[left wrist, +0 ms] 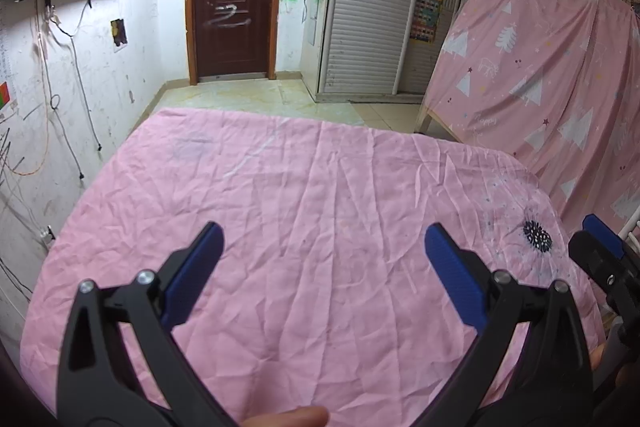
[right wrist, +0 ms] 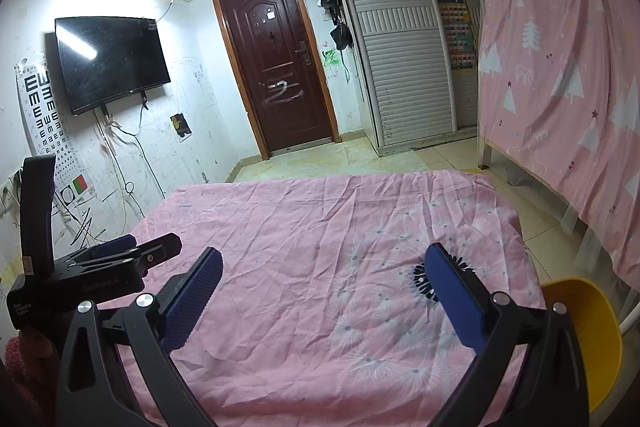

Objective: Collect trash

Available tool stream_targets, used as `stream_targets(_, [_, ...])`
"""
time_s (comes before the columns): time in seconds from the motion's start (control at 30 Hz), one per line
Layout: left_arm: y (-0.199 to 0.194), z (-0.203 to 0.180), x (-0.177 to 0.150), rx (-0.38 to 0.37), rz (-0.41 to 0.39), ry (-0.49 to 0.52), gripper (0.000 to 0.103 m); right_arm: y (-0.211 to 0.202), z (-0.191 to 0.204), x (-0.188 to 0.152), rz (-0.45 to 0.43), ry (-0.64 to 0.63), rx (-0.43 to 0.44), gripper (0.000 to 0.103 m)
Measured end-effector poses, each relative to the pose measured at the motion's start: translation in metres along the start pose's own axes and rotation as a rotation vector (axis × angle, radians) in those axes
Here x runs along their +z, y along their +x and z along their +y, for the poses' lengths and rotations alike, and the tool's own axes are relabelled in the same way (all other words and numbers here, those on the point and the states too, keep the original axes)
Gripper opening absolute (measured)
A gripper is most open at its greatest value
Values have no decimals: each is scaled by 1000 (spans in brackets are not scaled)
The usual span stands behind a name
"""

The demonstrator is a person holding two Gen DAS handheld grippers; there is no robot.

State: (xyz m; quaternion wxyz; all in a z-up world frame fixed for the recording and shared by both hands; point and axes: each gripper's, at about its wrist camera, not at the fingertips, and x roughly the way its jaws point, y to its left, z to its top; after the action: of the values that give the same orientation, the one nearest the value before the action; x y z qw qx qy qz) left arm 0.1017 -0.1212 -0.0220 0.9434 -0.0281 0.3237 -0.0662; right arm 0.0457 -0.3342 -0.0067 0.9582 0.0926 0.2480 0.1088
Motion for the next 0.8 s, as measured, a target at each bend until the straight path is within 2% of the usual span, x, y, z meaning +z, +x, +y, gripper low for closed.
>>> stream_targets(0.8, [4,2,-4,5,10,-10,96,-1,-1,0,0,1,-2,94])
